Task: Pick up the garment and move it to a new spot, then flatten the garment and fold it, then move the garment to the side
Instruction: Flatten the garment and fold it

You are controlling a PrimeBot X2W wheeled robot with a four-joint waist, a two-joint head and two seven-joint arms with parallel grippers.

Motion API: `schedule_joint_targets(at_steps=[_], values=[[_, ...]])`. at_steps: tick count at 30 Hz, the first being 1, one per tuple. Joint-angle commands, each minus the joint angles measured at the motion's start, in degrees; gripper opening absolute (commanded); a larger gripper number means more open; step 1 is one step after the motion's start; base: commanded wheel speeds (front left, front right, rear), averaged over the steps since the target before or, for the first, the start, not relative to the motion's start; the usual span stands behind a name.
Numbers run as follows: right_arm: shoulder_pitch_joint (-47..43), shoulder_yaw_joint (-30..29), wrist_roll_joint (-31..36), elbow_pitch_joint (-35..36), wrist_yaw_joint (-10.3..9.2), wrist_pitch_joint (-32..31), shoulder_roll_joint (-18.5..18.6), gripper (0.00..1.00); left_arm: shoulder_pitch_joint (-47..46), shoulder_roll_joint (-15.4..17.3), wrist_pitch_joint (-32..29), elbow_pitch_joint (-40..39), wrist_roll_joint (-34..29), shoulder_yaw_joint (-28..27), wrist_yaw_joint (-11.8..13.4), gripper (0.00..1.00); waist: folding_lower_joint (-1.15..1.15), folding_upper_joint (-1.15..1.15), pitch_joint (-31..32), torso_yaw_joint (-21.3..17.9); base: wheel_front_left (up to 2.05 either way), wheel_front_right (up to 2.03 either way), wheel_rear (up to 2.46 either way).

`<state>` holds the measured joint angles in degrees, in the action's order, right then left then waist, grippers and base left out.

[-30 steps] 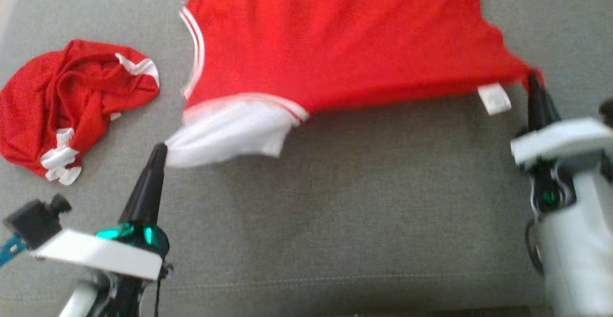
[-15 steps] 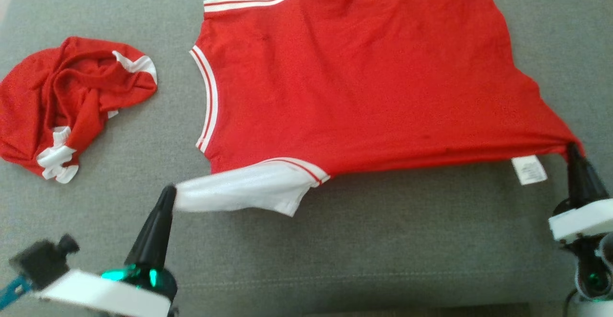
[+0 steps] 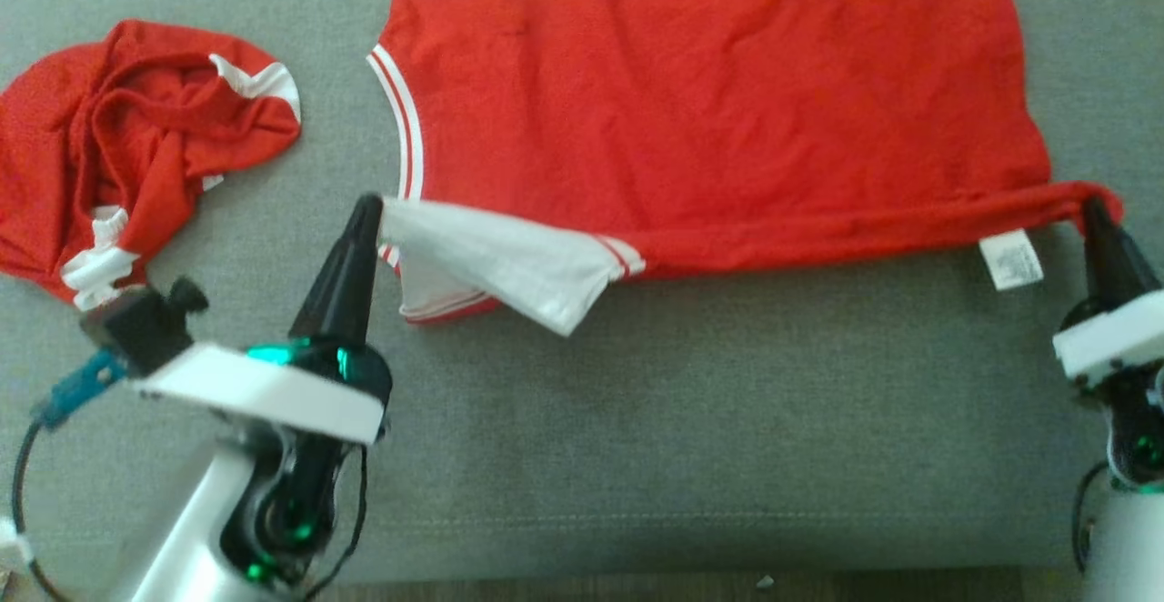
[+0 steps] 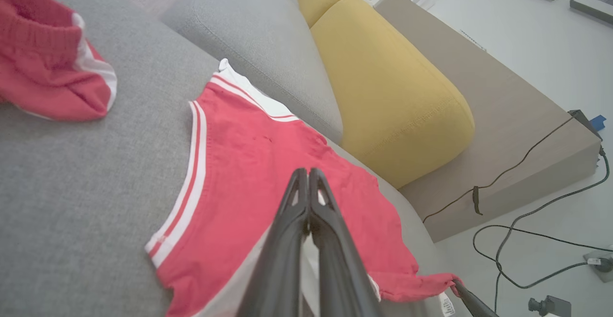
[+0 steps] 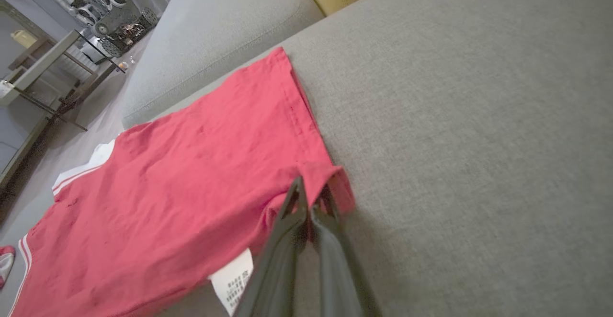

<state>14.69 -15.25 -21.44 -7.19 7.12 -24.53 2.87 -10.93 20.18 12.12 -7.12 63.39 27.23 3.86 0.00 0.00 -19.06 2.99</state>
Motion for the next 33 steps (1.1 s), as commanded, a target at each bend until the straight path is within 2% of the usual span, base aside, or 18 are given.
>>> schedule_joint_targets(at_steps=[1, 12, 13, 14, 17, 18, 19, 20, 21, 26, 33], values=[[2.1, 0.8, 0.0, 1.8, 0.36, -0.4, 0.1, 0.00, -3.4, 0.6, 0.1, -0.9, -0.7, -2.1, -0.6, 0.00, 0.00, 0.00, -0.6, 0.3, 0.00, 0.00, 0.00], [11.8, -0.7, 1.5, -1.6, 0.36, -2.4, 0.0, 0.00, -15.9, -1.8, 0.9, 8.4, -2.9, -2.5, -4.9, 0.00, 0.00, 0.00, -4.9, 1.2, 0.00, 0.00, 0.00], [12.5, -0.7, 1.5, -2.2, 0.36, -2.3, 0.0, 0.07, -16.8, -1.8, 1.0, 9.3, -3.4, -2.4, -5.2, 0.00, 0.00, 0.00, -5.2, 1.2, 0.00, 0.00, 0.00], [13.3, -0.7, 1.6, -2.8, 0.36, -2.0, 0.0, 0.18, -17.6, -2.0, 1.1, 10.2, -3.7, -2.3, -5.5, 0.00, 0.00, 0.00, -5.6, 1.2, 0.00, 0.00, 0.00], [15.5, -0.2, 0.7, -4.7, 0.36, -0.8, 0.0, 0.88, -19.6, -2.7, 1.5, 12.6, -4.2, -2.6, -6.4, 0.00, 0.00, 0.00, -6.3, 1.1, 0.00, 0.00, 0.00], [16.3, 0.0, -0.1, -5.3, 0.36, -0.2, 0.0, 1.00, -20.1, -2.9, 1.6, 13.3, -4.3, -2.6, -6.7, 0.18, 0.00, 0.00, -6.5, 1.0, 0.00, 0.00, 0.00], [17.0, 0.3, -1.1, -5.7, 0.36, 0.8, 0.0, 1.00, -20.6, -3.0, 1.7, 13.9, -4.8, -2.7, -6.9, 0.39, 0.00, 0.00, -6.7, 1.0, 0.00, 0.00, 0.00], [17.8, 0.1, -2.1, -6.2, 0.36, 2.3, 0.0, 1.00, -21.0, -3.2, 1.9, 14.5, -5.1, -2.8, -7.2, 0.84, 0.00, 0.00, -6.8, 1.0, 0.00, 0.00, 0.00], [18.6, 0.3, -3.0, -6.5, 0.36, 4.0, 0.0, 1.00, -21.4, -3.3, 2.0, 15.0, -5.5, -2.9, -7.4, 1.00, 0.00, 0.00, -6.9, 1.1, 0.00, 0.00, 0.00], [20.0, -0.3, -5.8, -8.2, 0.36, 13.5, 0.0, 1.00, -21.6, -4.8, 2.6, 16.6, -7.0, -4.3, -8.4, 1.00, 0.00, 0.00, -7.1, 1.3, 0.00, 0.00, 0.00], [14.0, 1.9, -4.5, -7.9, 0.36, 17.3, 0.0, 1.00, -16.8, -6.1, 2.8, 13.9, -15.8, -7.6, -8.6, 1.00, 0.00, 0.00, -5.4, 1.4, 0.00, 0.00, 0.00]])
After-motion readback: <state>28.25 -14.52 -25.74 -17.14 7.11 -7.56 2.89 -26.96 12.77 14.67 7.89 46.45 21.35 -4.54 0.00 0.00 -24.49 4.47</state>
